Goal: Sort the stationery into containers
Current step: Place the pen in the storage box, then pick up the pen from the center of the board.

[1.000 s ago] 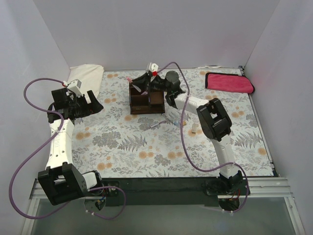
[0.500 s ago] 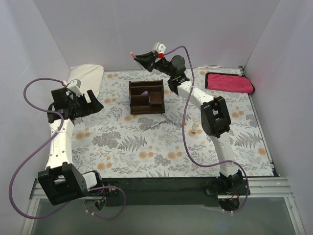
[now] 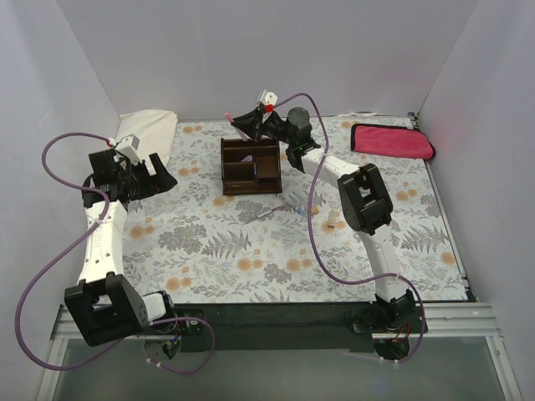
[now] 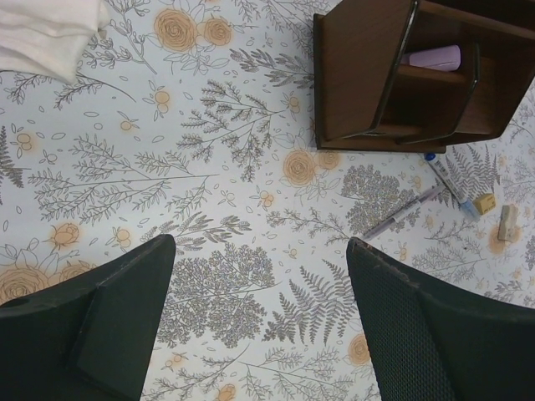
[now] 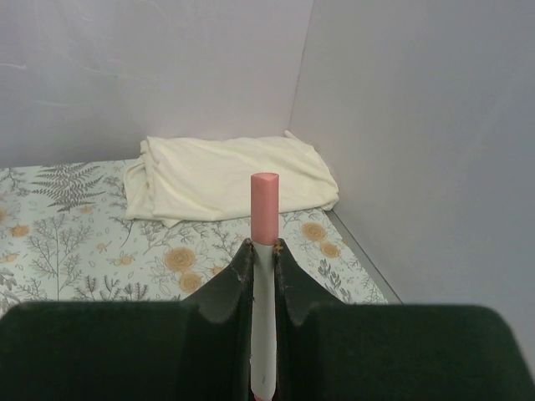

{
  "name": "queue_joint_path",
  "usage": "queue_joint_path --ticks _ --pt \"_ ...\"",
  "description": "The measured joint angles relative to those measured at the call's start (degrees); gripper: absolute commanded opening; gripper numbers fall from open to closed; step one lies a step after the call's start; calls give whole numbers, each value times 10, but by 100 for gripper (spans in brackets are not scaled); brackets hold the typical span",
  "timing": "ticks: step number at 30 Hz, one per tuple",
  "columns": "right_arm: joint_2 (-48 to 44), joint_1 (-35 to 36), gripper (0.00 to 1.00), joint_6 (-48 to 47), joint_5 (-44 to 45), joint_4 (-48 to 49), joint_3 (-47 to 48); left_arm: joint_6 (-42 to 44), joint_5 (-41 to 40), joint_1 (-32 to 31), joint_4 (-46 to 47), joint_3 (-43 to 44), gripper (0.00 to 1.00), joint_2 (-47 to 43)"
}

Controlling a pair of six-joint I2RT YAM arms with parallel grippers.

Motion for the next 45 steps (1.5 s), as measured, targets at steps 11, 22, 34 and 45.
queue_joint_path --ticks 11,22,34,45 --pt "3 -2 1 -1 2 0 -17 0 0 0 4 0 82 19" --pt "19 -5 31 -19 13 -14 -49 0 0 0 13 0 81 19" --pt "-125 -18 62 -123 19 -111 -178 -12 7 0 47 -8 82 8" --pt "-225 29 53 -611 -62 -672 -18 -9 12 0 72 -34 81 -64"
